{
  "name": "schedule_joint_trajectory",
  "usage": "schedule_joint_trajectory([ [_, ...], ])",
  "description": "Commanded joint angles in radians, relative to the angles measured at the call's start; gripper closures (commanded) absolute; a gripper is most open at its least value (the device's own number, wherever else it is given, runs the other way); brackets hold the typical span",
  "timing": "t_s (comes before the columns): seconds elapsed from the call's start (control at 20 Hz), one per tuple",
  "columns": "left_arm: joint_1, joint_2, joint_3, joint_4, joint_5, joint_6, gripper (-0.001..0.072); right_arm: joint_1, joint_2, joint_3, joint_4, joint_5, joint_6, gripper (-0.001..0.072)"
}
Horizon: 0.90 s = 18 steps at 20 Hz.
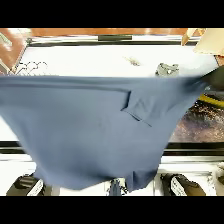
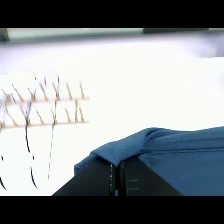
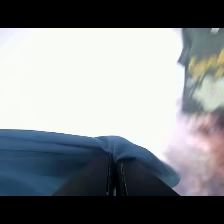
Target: Fold the shirts.
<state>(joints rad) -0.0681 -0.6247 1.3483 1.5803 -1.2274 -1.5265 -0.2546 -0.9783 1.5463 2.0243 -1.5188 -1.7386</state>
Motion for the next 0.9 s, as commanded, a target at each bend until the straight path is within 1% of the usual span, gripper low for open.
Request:
schedule_joint_trajectory([
  [0.0,0.001,-0.121,-0.274,0.021,0.137,-0.114,0.0675,0.147,-0.166,-0.251,-0.019,0.251,0.01,0.064],
  [0.05,0.001,-0.191,-0.295,0.017,0.194,-0.138,0.0675,0.187,-0.233,-0.261,-0.032,0.376,0.027,0.064],
  [0.2,0.006,-0.42,-0.261,0.016,0.31,-0.146,0.0675,0.224,-0.391,-0.257,-0.028,0.762,0.146,0.064],
  [0.25,0.008,-0.496,-0.238,0.013,0.352,-0.147,0.0675,0.225,-0.425,-0.257,-0.021,0.867,0.175,0.064],
  [0.35,0.014,-0.635,-0.187,0.008,0.416,-0.158,0.0674,0.225,-0.48,-0.257,-0.014,1.019,0.196,0.064],
  [0.45,0.013,-0.771,-0.118,0.002,0.466,-0.209,0.0675,0.225,-0.53,-0.257,-0.015,1.08,0.195,0.064],
  [0.5,0.014,-0.835,-0.081,-0.031,0.495,-0.224,0.0675,0.225,-0.557,-0.257,-0.014,1.08,0.194,0.064],
  [0.65,0.013,-0.983,0.01,-0.124,0.607,-0.222,0.0674,0.225,-0.623,-0.257,-0.016,1.031,0.18,0.0639],
  [0.85,0.014,-1.092,0.075,-0.132,0.611,-0.222,0.0674,0.225,-0.667,-0.257,-0.018,0.995,0.136,0.0639],
])
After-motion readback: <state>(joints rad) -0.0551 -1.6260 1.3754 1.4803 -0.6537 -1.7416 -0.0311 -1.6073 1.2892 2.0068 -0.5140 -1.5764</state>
